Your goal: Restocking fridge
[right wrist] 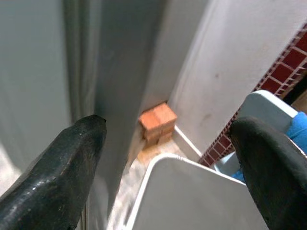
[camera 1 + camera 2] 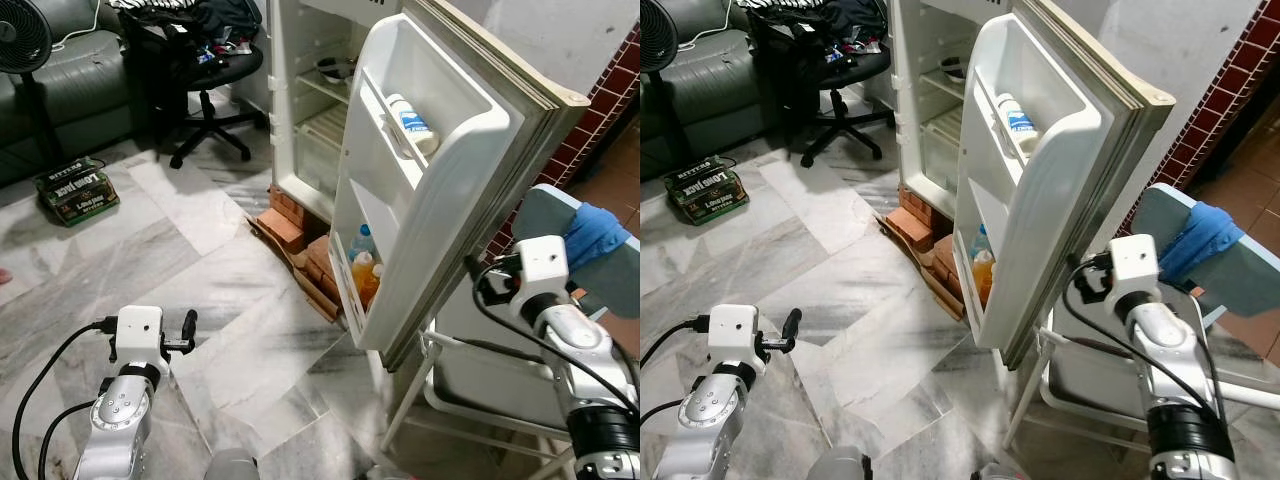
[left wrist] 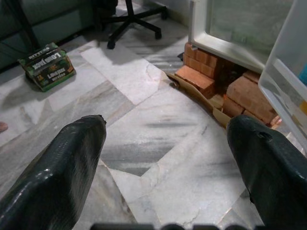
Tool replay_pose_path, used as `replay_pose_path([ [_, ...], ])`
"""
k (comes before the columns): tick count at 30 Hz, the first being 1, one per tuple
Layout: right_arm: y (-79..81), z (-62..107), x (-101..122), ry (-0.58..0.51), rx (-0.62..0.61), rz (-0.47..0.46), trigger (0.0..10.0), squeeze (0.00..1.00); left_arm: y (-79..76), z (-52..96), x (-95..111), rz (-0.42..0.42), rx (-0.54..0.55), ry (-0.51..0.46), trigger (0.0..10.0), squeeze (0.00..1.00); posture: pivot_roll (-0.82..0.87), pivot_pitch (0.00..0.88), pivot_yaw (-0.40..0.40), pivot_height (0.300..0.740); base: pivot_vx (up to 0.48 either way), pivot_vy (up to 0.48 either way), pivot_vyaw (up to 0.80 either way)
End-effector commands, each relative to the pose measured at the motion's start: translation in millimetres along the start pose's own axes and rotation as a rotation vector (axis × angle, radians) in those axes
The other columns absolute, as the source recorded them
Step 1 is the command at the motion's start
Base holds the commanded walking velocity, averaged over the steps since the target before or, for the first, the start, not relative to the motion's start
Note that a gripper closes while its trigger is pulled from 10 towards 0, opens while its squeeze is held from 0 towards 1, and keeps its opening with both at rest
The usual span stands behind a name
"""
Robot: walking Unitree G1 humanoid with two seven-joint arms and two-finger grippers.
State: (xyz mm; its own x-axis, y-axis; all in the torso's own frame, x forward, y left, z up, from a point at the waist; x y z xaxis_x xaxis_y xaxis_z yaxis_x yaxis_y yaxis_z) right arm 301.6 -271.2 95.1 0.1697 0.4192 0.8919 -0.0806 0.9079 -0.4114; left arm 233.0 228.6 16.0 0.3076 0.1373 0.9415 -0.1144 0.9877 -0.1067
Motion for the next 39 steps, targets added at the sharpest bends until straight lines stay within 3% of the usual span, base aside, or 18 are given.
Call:
replay_pose_path([
  [1,0.8,-8.3,34.7,-0.145,-0.001,-0.146,10.0,0.0,-4.4,-3.4,4.9,-0.011,-0.021,-0.007,10.0,0.0,0.06,0.049,-0.014,0.74,0.0,0.0,0.0],
  [6,38.1,-7.2,96.5,-0.381,0.235,-0.314,10.0,0.0,-5.6,-4.5,5.8,-0.011,-0.03,-0.008,10.0,0.0,0.06,0.046,-0.011,0.74,0.0,0.0,0.0],
  [7,49.9,-5.1,115.0,-0.437,0.299,-0.386,10.0,0.0,-6.2,-5.3,6.4,-0.011,-0.033,-0.01,10.0,0.0,0.06,0.045,-0.011,0.74,0.0,0.0,0.0],
  [10,63.9,-0.1,134.7,-0.496,0.381,-0.479,10.0,0.0,-7.2,-6.2,7.2,-0.011,-0.036,-0.012,10.0,0.0,0.06,0.041,-0.013,0.74,0.0,0.0,0.0],
  [12,93.7,25.8,168.4,-0.617,0.643,-0.603,10.0,0.0,-8.4,-6.7,8.3,-0.011,-0.038,-0.017,10.0,0.0,0.07,0.037,-0.018,0.74,0.0,0.0,0.0],
  [15,106.9,51.3,185.3,-0.69,0.84,-0.672,10.0,0.0,-8.6,-6.6,8.4,-0.009,-0.037,-0.019,10.0,0.0,0.07,0.035,-0.022,0.74,0.0,0.0,0.0],
  [16,112.2,61.3,186.6,-0.692,0.904,-0.654,10.0,0.0,-8.0,-6.3,7.7,-0.009,-0.035,-0.018,10.0,0.0,0.07,0.034,-0.023,0.74,0.0,0.0,0.0],
  [19,118.1,57.5,169.7,-0.617,0.893,-0.592,10.0,0.0,-8.1,-5.9,6.6,-0.007,-0.034,-0.017,10.0,0.0,0.07,0.032,-0.025,0.74,0.0,0.0,0.0],
  [23,114.3,34.0,123.5,-0.412,0.679,-0.527,10.0,0.0,-11.4,-7.0,5.1,-0.001,-0.038,-0.018,10.0,0.0,0.07,0.014,-0.033,0.74,0.0,0.0,0.0],
  [27,107.8,26.0,88.8,-0.277,0.517,-0.477,10.0,0.0,-14.2,-9.1,4.7,0.003,-0.042,-0.017,10.0,0.0,0.06,0.004,-0.034,0.74,0.0,0.0,0.0],
  [32,103.0,21.3,54.0,-0.176,0.33,-0.393,10.0,0.0,-18.4,-13.1,6.5,0.031,-0.049,-0.019,10.0,0.0,0.05,0.0,-0.034,0.74,0.0,0.052,0.0],
  [39,104.6,21.7,29.8,-0.106,0.188,-0.384,10.0,0.0,-30.1,-15.5,8.2,0.029,-0.103,-0.03,10.0,0.0,0.04,0.0,-0.034,0.74,0.0,0.449,0.0],
])
Point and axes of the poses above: a point about 5 cm out from each wrist's last joint towards the gripper, its own z axis pointing back from the gripper into the wrist, its own x axis along the axis of the wrist's last joint, y = z × x, the point moved 1 cm from there along -z, pointing out of the wrist towards the gripper, and after that the axes turned 15 degrees about z, right-handed, at the moved point
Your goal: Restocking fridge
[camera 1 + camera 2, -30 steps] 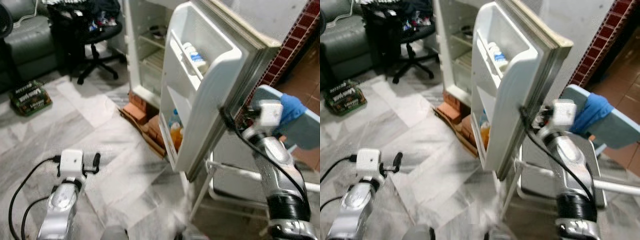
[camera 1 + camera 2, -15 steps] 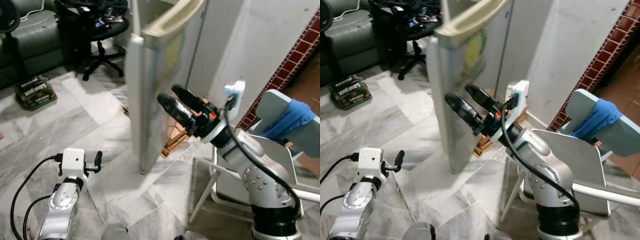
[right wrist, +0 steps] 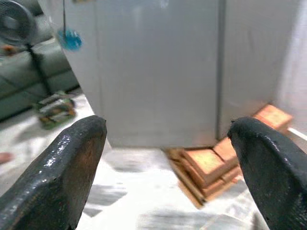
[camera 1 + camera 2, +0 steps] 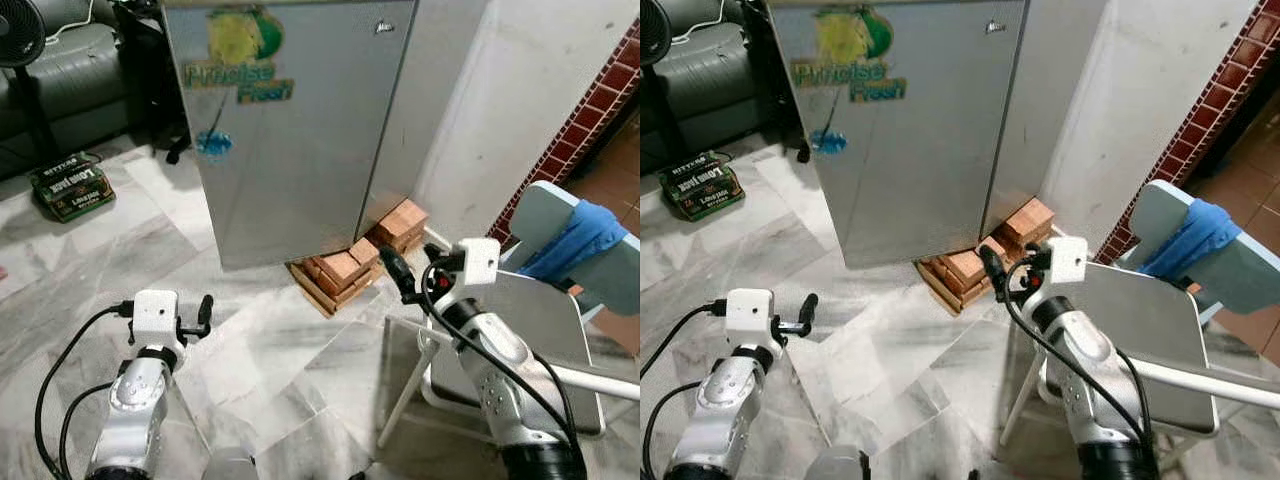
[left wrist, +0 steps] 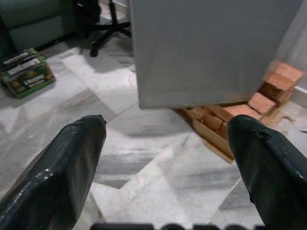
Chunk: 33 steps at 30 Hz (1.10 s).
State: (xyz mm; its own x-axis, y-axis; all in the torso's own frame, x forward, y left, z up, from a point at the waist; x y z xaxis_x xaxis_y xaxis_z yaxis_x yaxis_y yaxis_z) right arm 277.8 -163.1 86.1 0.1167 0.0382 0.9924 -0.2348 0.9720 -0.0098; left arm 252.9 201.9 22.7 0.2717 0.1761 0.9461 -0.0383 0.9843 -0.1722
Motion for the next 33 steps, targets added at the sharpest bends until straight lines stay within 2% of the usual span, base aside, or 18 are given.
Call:
replay_pose_path([
  [1,-0.5,0.9,-4.8,0.008,-0.031,-0.002,10.0,0.0,-2.2,-1.2,0.1,-0.014,-0.019,0.002,10.0,0.0,0.04,0.0,-0.034,0.74,0.0,0.48,0.0],
  [6,-0.5,-2.0,-10.6,0.004,-0.073,0.026,10.0,0.0,-6.2,-6.2,9.0,-0.013,-0.034,-0.031,10.0,0.0,0.02,0.0,-0.015,0.74,0.0,0.48,0.0],
  [25,-19.1,-9.3,-16.2,0.001,-0.16,0.077,10.0,0.0,-12.8,-14.1,17.9,0.019,-0.072,-0.062,10.0,0.0,0.02,0.007,-0.012,0.74,0.0,0.48,-0.79],
  [33,-24.3,-2.4,-19.0,0.01,-0.184,0.086,10.0,0.0,-8.5,-10.3,19.6,0.017,-0.059,-0.071,10.0,0.0,0.02,0.033,-0.02,0.74,0.0,0.48,-0.8],
])
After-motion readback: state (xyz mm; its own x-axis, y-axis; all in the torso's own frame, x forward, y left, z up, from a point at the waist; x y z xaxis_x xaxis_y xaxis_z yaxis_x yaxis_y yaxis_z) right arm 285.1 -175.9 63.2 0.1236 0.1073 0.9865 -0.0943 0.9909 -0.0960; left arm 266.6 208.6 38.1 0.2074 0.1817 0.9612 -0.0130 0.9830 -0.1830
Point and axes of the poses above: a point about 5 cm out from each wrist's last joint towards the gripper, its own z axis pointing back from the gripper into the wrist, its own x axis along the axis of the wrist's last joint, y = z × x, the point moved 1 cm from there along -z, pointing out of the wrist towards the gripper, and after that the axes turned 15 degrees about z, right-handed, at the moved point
